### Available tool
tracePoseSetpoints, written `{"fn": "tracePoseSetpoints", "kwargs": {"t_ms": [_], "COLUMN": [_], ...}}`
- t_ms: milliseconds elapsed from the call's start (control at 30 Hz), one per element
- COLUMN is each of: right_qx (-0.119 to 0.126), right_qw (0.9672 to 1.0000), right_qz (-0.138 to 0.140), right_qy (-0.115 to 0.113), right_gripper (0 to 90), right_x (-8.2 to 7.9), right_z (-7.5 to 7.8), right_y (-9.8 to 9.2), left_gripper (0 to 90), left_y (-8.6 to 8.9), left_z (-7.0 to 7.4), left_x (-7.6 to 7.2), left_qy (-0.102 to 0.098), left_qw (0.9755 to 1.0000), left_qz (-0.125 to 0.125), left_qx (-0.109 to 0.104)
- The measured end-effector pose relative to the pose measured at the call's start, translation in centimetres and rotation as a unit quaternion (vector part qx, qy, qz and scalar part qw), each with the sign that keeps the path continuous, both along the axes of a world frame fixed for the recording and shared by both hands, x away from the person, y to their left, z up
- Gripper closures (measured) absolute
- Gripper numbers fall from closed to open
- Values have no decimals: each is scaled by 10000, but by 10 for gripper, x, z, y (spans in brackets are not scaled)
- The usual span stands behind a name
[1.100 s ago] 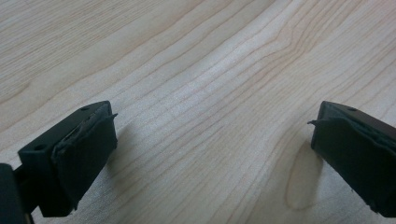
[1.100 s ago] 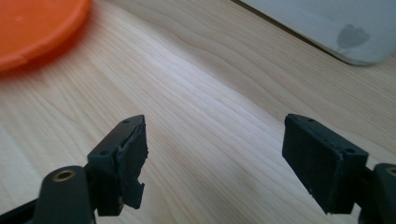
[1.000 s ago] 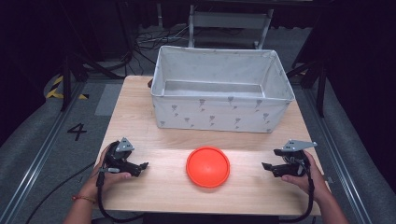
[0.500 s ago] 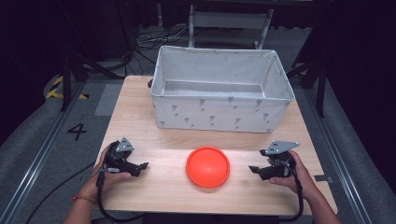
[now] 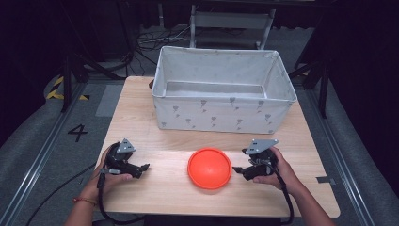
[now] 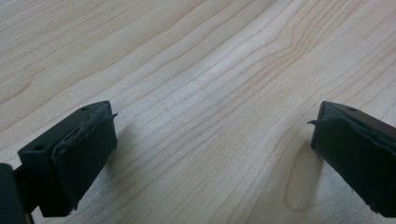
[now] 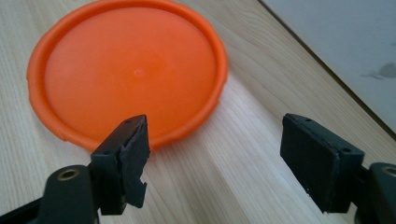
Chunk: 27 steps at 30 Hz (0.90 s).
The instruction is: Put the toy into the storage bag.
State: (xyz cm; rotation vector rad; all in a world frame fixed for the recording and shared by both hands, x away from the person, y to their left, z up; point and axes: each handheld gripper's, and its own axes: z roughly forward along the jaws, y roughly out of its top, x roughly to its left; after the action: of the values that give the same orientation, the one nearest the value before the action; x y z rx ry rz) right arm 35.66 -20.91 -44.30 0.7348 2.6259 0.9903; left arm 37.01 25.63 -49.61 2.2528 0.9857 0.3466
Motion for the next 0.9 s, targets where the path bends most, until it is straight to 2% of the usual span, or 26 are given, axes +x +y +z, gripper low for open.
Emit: {"fn": "tracePoseSetpoints", "kwargs": {"t_ms": [200,267,333,467,633,733,900], "right_qx": [-46,-72,-133,-206,-209,-106,-109], "right_qw": [9999,9999,9998,9995,9988,9978,9978], "right_qz": [78,21,66,41,1,-9,3], "right_qy": [74,84,163,232,450,650,660], "right_gripper": [242,229,240,239,223,201,150], "right_x": [9,12,17,22,30,32,33], "right_z": [-5,-9,-13,-21,-33,-38,-42], "right_y": [22,28,33,40,46,47,50], "left_gripper": [5,6,5,6,6,5,6], "left_y": [0,0,0,0,0,0,0], "left_z": [0,0,0,0,0,0,0], "left_x": [0,0,0,0,0,0,0], "left_qy": [0,1,0,2,2,8,0], "left_qw": [10000,10000,10000,10000,10000,10000,10000], "left_qz": [0,0,0,-1,-2,-5,0], "left_qx": [-1,1,0,0,0,8,-1]}}
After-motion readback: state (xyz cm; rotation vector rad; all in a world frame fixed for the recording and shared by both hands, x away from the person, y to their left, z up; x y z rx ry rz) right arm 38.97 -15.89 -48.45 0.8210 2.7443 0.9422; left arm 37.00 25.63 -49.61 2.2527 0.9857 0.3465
